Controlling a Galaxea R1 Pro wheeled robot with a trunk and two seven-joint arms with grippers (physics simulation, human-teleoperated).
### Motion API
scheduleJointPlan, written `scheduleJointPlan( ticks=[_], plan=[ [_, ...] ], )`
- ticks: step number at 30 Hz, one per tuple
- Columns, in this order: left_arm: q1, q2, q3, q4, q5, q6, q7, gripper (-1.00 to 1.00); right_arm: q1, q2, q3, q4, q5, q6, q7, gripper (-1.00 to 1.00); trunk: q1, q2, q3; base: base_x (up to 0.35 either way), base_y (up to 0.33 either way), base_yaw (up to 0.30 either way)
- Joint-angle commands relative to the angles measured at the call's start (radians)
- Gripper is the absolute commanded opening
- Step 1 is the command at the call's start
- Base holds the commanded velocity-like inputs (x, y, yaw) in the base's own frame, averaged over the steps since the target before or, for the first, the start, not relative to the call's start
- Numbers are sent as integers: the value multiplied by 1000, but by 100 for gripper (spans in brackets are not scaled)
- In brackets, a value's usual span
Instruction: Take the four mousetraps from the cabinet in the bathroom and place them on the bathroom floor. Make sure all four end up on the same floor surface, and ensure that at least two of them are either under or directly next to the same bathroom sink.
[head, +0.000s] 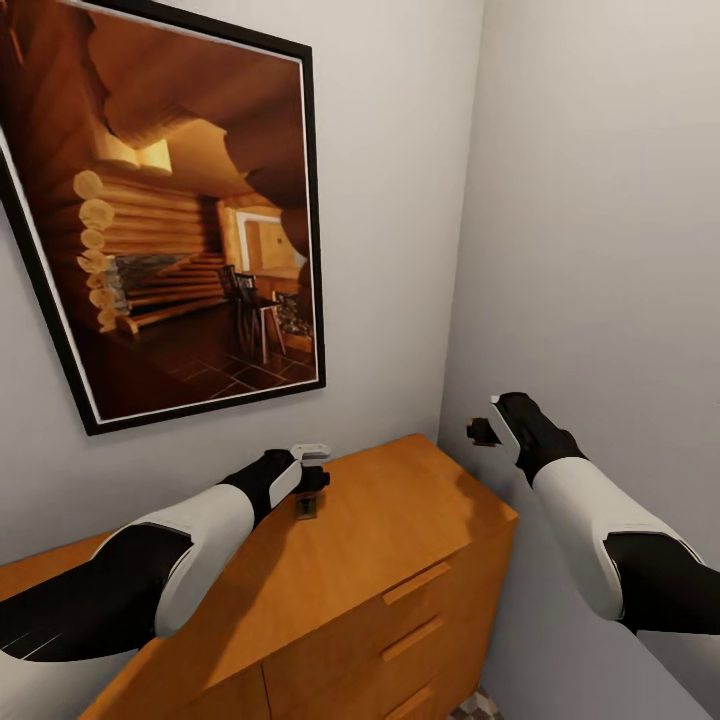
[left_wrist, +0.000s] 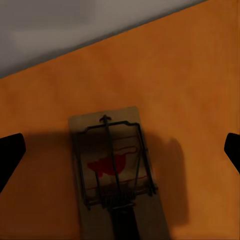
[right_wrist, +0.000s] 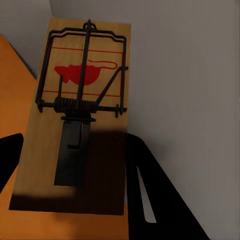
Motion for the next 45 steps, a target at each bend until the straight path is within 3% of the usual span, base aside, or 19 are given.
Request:
scheduleJointPlan(
  ticks=[1, 45],
  plan=[
    [0, 0, -8, -2, 11, 5, 6, 100, -1, 0, 2, -1, -9, 4, -9, -100, 0, -1, -1, -10, -9, 0],
    [0, 0, -9, 7, 8, 3, 6, 100, -1, 1, 2, -1, -9, 4, -7, -100, 0, -1, -1, -33, -1, 0]
  ],
)
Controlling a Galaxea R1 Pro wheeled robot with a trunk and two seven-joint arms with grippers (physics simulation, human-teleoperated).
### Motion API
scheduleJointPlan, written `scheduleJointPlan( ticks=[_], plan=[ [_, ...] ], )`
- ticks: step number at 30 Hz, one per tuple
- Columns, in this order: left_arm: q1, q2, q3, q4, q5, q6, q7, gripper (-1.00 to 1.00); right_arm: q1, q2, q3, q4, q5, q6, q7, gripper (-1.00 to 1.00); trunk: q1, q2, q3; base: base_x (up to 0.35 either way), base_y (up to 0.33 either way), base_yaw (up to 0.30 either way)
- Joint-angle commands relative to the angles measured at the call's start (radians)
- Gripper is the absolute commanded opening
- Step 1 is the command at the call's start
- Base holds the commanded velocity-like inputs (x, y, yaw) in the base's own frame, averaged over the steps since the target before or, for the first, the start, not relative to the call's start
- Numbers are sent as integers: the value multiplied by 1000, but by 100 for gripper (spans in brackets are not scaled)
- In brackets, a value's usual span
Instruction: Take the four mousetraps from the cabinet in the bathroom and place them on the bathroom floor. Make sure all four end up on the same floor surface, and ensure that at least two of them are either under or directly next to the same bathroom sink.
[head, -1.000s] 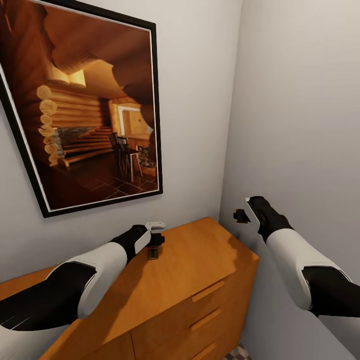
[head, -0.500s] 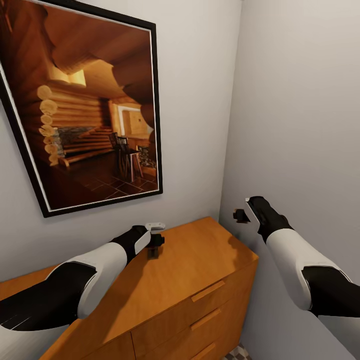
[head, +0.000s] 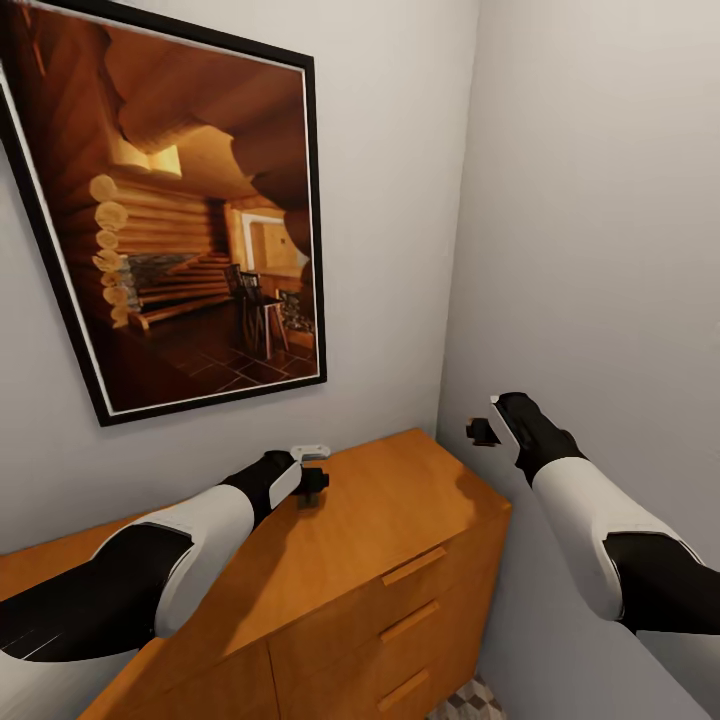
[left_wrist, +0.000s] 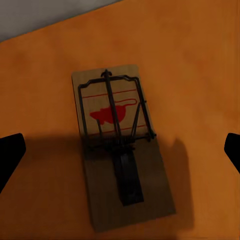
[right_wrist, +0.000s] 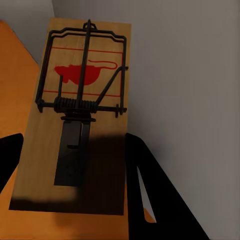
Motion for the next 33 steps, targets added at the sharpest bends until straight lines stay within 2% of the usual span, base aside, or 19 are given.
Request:
scheduleJointPlan(
  ticks=[1, 19, 33],
  plan=[
    [0, 0, -8, -2, 11, 5, 6, 100, -1, 0, 2, -1, -9, 4, -9, -100, 0, -1, -1, -10, 0, 0],
    [0, 0, -8, -2, 11, 5, 6, 100, -1, 1, 2, 0, -9, 4, -5, -100, 0, -1, -1, -3, 0, 0],
    [0, 0, -8, -2, 10, 5, 6, 100, -1, 0, 2, 0, -8, 4, -4, -100, 0, -1, -1, -98, 0, 0]
  ],
)
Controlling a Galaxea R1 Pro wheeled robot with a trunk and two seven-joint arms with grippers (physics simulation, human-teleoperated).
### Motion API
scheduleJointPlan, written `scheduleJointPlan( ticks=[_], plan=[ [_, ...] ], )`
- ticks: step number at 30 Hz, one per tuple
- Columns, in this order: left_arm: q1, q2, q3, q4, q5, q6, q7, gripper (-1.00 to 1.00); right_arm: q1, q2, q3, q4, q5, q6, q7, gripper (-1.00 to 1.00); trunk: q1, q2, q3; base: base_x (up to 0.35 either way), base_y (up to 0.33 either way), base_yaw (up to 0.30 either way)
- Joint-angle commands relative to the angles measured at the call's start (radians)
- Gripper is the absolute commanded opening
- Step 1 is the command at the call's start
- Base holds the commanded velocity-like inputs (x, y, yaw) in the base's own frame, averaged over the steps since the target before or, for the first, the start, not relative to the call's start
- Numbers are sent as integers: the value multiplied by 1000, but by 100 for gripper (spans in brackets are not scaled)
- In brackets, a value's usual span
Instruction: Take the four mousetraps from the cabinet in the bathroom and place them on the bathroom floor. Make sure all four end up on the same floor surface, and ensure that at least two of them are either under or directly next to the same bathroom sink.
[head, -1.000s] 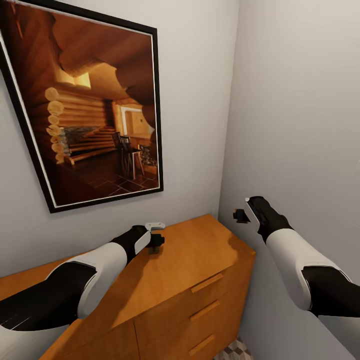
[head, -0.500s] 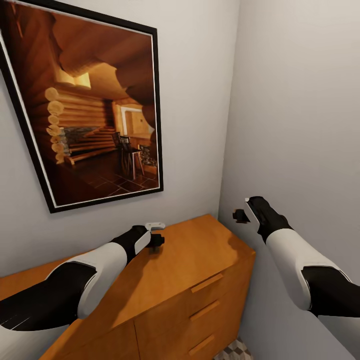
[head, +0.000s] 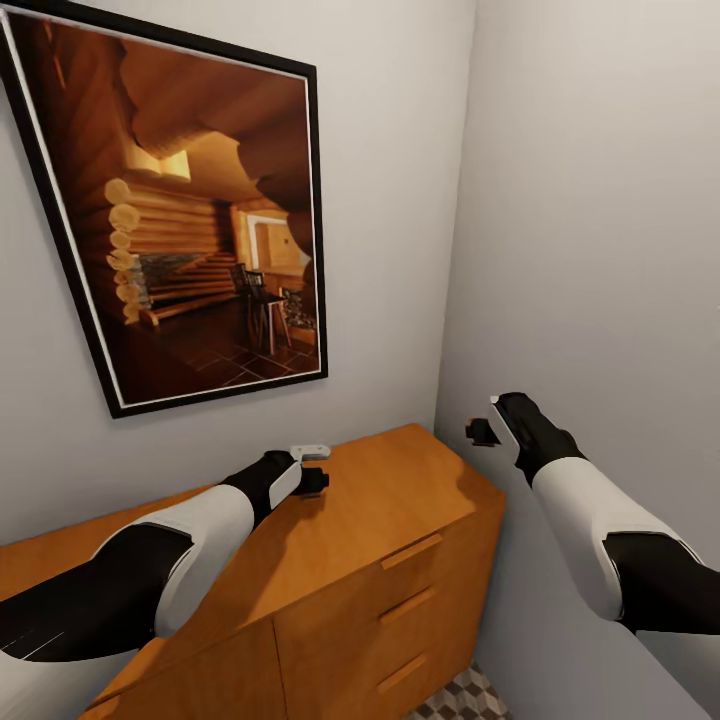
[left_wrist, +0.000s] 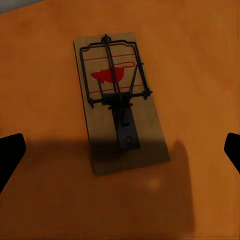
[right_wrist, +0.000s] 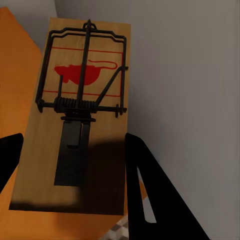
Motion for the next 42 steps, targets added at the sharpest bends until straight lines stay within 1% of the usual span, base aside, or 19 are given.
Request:
scheduleJointPlan(
  ticks=[1, 42],
  plan=[
    [0, 0, -7, -2, 10, 5, 6, 100, -1, 0, 2, -1, -9, 4, -9, -100, 0, -1, -1, -11, 0, 0],
    [0, 0, -8, -3, 8, 4, 7, 100, -1, -1, 2, 0, -8, 4, -9, -100, 0, -1, -1, -1, 0, 0]
  ],
)
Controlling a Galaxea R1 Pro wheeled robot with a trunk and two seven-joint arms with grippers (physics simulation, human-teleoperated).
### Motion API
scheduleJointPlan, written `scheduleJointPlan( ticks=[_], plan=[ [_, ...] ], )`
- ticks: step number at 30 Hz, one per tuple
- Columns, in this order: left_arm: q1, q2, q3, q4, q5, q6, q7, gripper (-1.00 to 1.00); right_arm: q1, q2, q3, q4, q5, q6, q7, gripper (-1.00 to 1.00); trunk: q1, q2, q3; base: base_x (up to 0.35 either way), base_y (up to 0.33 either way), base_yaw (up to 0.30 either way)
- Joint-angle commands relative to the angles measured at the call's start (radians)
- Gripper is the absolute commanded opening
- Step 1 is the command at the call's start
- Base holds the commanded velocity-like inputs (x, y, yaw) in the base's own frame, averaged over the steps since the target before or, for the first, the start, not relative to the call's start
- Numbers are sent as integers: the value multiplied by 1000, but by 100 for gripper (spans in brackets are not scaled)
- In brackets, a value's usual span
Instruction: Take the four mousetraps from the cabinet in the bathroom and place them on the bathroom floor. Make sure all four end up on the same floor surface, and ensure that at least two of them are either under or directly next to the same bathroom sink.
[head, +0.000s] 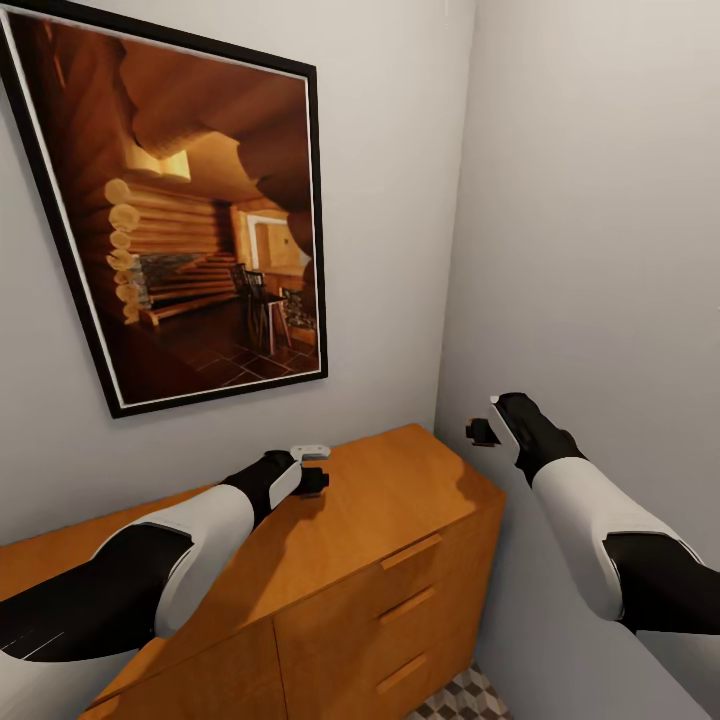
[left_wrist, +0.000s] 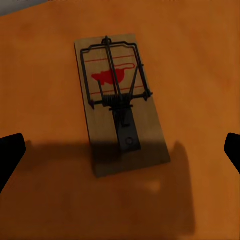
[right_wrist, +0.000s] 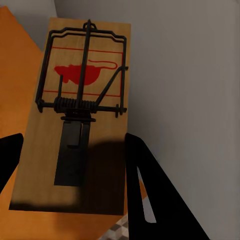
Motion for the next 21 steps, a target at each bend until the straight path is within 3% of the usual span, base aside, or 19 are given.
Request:
scheduleJointPlan(
  ticks=[1, 21],
  plan=[
    [0, 0, -8, -2, 11, 5, 6, 100, -1, 0, 2, -1, -9, 4, -9, -100, 0, -1, -1, 0, 0, 0],
    [0, 0, -8, -2, 9, 4, 4, 100, -1, 0, 2, -2, -9, 4, -9, -100, 0, -1, -1, 0, 0, 0]
  ],
)
